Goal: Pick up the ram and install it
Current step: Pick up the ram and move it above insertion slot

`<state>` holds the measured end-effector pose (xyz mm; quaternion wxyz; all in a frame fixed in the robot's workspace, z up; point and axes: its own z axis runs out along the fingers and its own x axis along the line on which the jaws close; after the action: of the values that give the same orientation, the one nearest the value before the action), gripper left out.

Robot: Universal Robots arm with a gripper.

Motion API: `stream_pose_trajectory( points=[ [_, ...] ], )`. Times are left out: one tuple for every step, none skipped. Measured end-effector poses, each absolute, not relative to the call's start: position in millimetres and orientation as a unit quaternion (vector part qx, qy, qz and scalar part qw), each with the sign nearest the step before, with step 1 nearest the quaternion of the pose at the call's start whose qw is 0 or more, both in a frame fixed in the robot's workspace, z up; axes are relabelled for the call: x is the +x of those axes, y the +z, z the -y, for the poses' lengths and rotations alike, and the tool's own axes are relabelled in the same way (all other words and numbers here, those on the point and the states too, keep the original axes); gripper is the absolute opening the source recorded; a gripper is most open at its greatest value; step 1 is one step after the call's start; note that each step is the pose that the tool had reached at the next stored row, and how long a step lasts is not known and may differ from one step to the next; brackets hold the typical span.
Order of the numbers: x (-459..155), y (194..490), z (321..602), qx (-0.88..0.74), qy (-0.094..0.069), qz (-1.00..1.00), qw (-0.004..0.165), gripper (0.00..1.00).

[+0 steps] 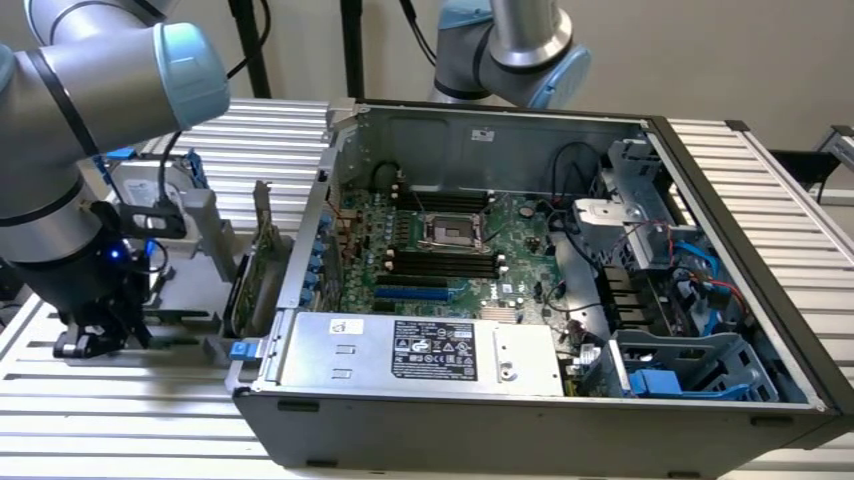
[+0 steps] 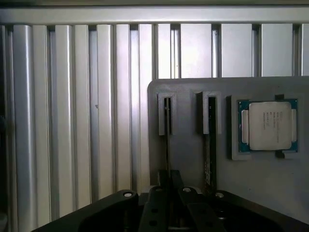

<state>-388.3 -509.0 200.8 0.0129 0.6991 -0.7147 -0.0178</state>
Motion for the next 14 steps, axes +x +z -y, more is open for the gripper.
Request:
stream_pose_trajectory(
  points=[
    [-388, 203, 509, 0.699, -0.018, 0.715, 0.013, 0.14],
    [-388, 205, 509, 0.699, -0.018, 0.715, 0.013, 0.14],
    [-388, 208, 509, 0.699, -0.018, 0.715, 0.013, 0.14],
    [-388, 211, 509, 0.699, -0.018, 0.715, 0.013, 0.14],
    [-388, 214, 509, 0.699, -0.018, 0.715, 0.013, 0.14],
    [-388, 218, 509, 0.699, -0.018, 0.715, 0.013, 0.14],
    [-388, 223, 509, 0.699, -0.018, 0.715, 0.013, 0.14],
    [-388, 227, 509, 0.699, -0.018, 0.715, 0.013, 0.14],
    [-388, 232, 509, 0.699, -0.018, 0.715, 0.013, 0.14],
    [-388, 236, 509, 0.699, -0.018, 0.715, 0.013, 0.14],
    [-388, 241, 509, 0.699, -0.018, 0.715, 0.013, 0.14],
    [-388, 245, 509, 0.699, -0.018, 0.715, 0.013, 0.14],
    [-388, 250, 509, 0.699, -0.018, 0.715, 0.013, 0.14],
    [-387, 254, 509, 0.699, -0.018, 0.715, 0.013, 0.14]
  ],
)
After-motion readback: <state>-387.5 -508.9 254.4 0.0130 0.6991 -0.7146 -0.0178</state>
